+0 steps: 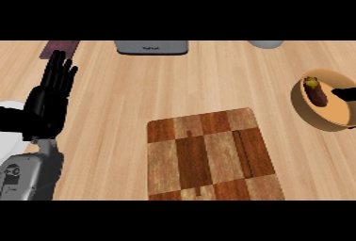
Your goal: Pick the sweet potato from the cutting board and place it in the pot
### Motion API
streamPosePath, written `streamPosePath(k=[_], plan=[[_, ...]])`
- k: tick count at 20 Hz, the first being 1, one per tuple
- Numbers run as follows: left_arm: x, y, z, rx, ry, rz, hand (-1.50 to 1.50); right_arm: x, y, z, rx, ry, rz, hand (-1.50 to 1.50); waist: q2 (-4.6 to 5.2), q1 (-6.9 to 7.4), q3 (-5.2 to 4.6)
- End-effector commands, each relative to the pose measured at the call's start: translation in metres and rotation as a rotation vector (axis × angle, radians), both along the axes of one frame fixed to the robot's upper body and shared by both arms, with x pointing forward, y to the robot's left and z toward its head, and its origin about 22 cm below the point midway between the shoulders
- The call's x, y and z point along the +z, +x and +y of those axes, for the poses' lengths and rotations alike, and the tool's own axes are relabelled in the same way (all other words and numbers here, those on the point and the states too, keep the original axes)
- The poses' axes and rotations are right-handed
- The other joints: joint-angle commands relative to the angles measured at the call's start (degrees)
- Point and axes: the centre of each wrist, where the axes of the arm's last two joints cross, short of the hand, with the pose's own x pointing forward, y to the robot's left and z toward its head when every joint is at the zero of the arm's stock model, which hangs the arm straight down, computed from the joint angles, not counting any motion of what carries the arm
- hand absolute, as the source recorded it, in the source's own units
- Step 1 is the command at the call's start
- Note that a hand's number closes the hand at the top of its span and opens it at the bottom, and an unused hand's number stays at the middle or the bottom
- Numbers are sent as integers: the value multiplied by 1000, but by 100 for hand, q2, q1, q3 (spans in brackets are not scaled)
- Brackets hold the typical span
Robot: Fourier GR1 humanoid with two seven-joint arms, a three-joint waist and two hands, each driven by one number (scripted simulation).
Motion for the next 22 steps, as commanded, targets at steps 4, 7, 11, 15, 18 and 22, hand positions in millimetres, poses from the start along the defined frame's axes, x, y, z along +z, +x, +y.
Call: streamPosePath(k=[4, 7, 11, 15, 18, 22], plan=[[-4, 2, -7, 2, -4, 12, 0, 17, 0, -9, 70, 56, -284, -150, -11, -52, -1], [-1, 5, 10, 0, -8, -11, 0, 21, 13, 7, 2, 156, -378, -150, -1, -28, -4], [-12, -11, 16, 2, -7, 1, 0, 30, -11, -22, -74, 248, -532, -150, -37, -87, -4], [-14, -4, 16, 18, -14, -12, 0, 41, -33, -40, -62, 279, -611, -150, -29, -118, -7], [-8, -3, 4, 18, -9, -5, 0, 39, -64, -64, -99, 245, -656, -150, -33, -124, -6], [-21, -19, 0, 23, -1, -5, 0, 17, -88, -82, -104, 271, -745, -150, -27, -79, -3]])
